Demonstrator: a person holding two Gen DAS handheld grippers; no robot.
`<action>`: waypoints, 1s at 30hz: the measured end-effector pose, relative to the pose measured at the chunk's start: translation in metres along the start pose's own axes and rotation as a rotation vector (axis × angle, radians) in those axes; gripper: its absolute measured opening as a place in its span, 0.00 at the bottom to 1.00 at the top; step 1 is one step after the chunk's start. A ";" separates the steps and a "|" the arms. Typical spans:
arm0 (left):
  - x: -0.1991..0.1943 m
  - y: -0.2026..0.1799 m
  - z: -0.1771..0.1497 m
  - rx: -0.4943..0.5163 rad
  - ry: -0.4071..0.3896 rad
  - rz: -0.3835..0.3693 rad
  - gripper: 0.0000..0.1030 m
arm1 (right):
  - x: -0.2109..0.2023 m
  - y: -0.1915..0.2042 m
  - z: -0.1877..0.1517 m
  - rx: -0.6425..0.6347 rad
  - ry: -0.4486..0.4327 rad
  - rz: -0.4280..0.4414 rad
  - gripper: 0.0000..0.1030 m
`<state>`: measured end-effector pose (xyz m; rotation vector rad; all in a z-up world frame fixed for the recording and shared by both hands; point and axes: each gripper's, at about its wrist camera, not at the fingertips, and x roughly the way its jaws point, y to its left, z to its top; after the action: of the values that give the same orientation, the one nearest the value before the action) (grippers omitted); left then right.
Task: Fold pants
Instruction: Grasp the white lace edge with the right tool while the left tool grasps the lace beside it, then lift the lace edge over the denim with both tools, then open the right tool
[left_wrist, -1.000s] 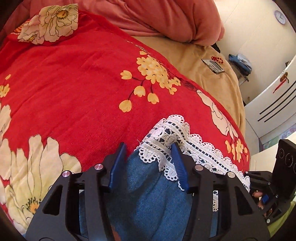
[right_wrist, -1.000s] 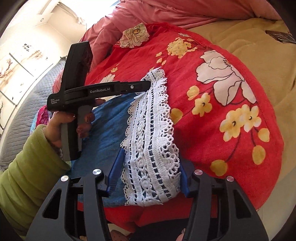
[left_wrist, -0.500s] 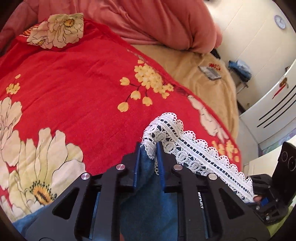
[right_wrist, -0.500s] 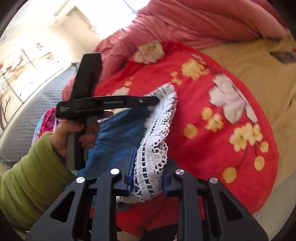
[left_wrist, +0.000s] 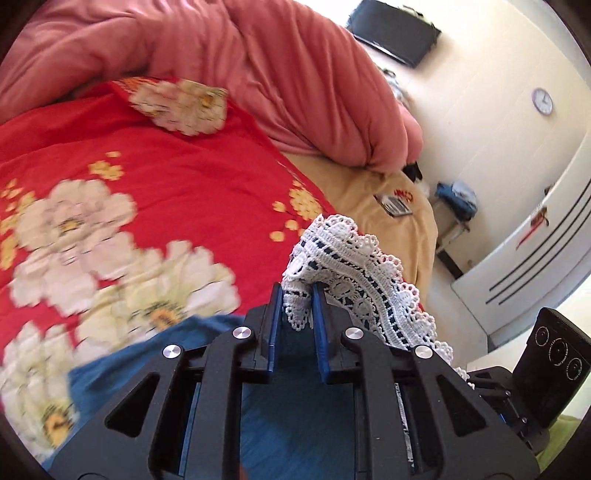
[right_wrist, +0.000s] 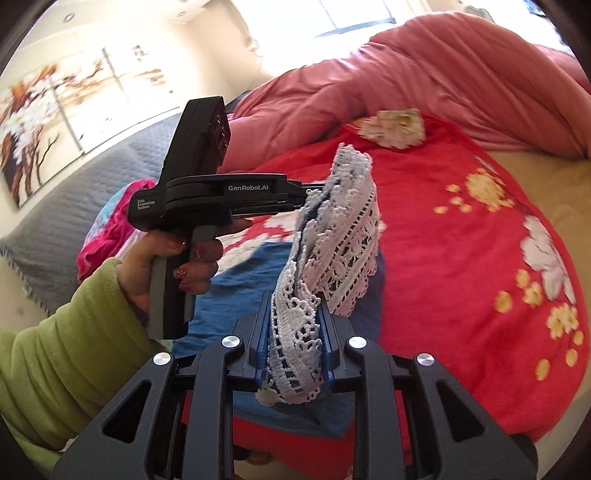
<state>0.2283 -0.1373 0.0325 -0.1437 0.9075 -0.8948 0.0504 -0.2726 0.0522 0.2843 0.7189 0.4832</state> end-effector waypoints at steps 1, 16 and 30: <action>-0.008 0.005 -0.004 -0.008 -0.011 0.007 0.10 | 0.005 0.009 0.001 -0.020 0.011 0.012 0.20; -0.086 0.109 -0.075 -0.370 -0.119 0.077 0.11 | 0.108 0.091 -0.035 -0.245 0.241 0.013 0.20; -0.099 0.121 -0.091 -0.413 -0.174 -0.026 0.41 | 0.119 0.120 -0.058 -0.429 0.255 -0.058 0.22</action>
<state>0.2067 0.0344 -0.0190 -0.5813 0.9183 -0.6976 0.0488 -0.1043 -0.0075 -0.2036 0.8474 0.6104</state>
